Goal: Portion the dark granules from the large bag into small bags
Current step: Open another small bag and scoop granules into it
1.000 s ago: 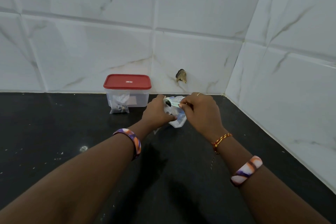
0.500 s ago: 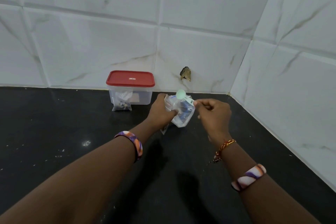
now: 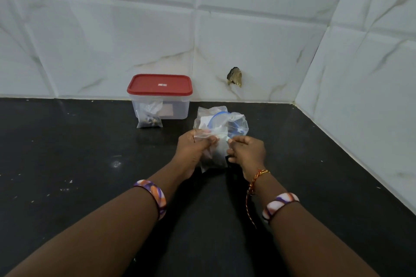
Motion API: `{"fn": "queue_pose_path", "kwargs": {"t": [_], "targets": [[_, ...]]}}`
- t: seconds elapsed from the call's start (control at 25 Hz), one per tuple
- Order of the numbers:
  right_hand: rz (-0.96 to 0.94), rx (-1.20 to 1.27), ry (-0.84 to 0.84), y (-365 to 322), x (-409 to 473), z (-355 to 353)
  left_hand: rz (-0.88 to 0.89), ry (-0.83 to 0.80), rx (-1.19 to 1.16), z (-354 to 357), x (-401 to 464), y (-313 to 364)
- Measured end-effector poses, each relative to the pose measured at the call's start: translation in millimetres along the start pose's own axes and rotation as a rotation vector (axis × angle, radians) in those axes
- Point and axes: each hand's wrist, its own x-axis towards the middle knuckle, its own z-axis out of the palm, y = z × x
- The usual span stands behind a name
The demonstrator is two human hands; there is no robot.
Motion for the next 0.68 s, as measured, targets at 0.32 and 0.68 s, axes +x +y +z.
{"fn": "queue_pose_path", "kwargs": {"t": [0.32, 0.68], "targets": [[-0.311, 0.081, -0.082, 20.0, -34.3, 0.5, 0.010, -0.069, -0.093, 2.2, 3.1, -22.4], [-0.316, 0.078, -0.094, 20.9, -24.6, 4.6, 0.142, -0.144, -0.017, -6.7, 7.0, -34.9]]}}
